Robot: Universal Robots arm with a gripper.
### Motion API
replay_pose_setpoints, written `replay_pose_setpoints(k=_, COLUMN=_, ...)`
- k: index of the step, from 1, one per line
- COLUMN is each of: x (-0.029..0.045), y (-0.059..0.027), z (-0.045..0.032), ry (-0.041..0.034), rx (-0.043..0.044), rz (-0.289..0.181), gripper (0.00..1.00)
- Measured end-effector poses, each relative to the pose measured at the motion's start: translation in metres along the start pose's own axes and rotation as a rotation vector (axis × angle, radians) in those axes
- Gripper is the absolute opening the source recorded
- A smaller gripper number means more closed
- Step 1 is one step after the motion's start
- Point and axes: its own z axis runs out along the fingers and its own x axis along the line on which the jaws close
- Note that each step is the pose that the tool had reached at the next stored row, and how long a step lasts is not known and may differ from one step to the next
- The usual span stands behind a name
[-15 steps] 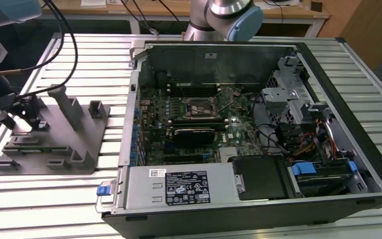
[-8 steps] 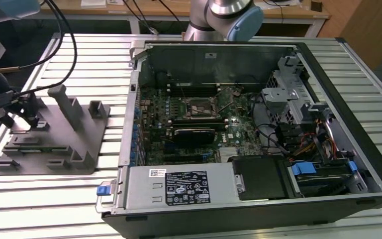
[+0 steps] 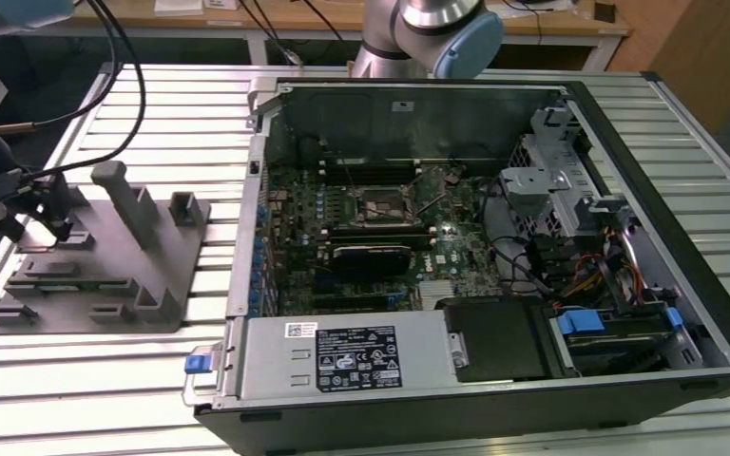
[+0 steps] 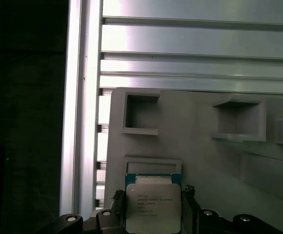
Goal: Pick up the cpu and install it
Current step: 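Pick up the cpu and move it towards the insertion slot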
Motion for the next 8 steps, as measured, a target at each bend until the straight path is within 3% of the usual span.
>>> replay_pose_setpoints(k=8, x=-0.0001, y=0.0002, z=-0.0039, ry=-0.0001, rx=0.0000, rz=0.000, gripper=0.55)
